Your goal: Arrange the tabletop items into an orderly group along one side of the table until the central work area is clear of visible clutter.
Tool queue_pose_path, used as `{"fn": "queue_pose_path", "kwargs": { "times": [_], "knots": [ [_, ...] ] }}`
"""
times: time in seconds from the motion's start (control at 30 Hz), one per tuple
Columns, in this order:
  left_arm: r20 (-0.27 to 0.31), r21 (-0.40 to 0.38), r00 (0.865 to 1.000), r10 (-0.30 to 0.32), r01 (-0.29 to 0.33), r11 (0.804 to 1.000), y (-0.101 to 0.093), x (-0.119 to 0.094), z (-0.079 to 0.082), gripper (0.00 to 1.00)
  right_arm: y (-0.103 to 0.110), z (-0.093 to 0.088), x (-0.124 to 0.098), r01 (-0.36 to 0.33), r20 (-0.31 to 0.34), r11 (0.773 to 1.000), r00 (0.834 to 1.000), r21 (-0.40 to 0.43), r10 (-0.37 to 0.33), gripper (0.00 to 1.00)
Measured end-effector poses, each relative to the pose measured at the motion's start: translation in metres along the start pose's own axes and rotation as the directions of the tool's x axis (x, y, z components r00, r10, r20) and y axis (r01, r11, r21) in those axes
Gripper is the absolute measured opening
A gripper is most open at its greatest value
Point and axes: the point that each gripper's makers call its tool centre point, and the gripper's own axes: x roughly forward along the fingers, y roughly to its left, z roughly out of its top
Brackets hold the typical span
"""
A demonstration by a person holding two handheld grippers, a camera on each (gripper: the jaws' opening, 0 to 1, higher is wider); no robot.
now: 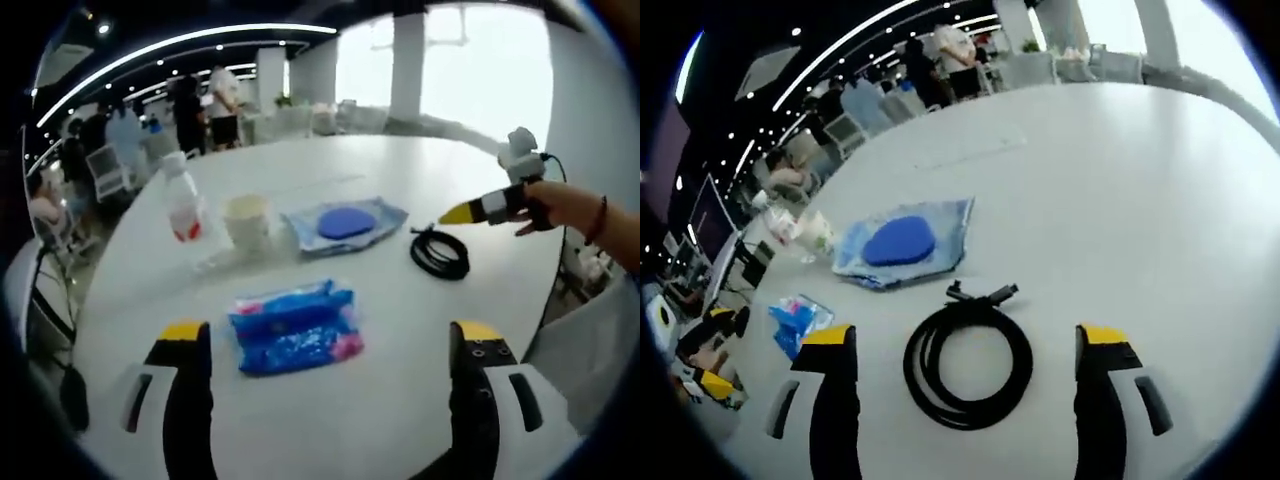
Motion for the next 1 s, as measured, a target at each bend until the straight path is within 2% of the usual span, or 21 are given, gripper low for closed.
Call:
{"fn": "queue_pose_path", "kwargs": {
  "times": [0.23, 0.37, 0.73, 1.0],
  "knots": [
    [-0.001, 0.007, 1.0, -0.002, 0.002, 1.0, -0.002, 0.0, 0.001, 0.99, 0.028, 0.004, -0.004, -0.048, 0.02, 0.999, 0.999, -0.017, 0.048, 0.99],
    [0.003, 0.019, 1.0, -0.004, 0.004, 1.0, -0.002, -0.001, 0.002, 0.99, 0.045, 0.005, -0.006, -0.1, 0.025, 0.995, 0.995, 0.014, 0.1, 0.99],
    [0.002, 0.014, 1.0, 0.018, -0.018, 1.0, 0.005, -0.002, 0.003, 0.99, 0.088, 0.01, -0.008, -0.159, 0.049, 0.987, 0.986, -0.003, 0.159, 0.99],
    [0.023, -0.01, 0.998, 0.052, -0.052, 0.999, 0.017, -0.008, 0.008, 0.99, 0.124, 0.005, 0.002, -0.208, 0.025, 0.978, 0.978, -0.003, 0.208, 0.99]
  ]
}}
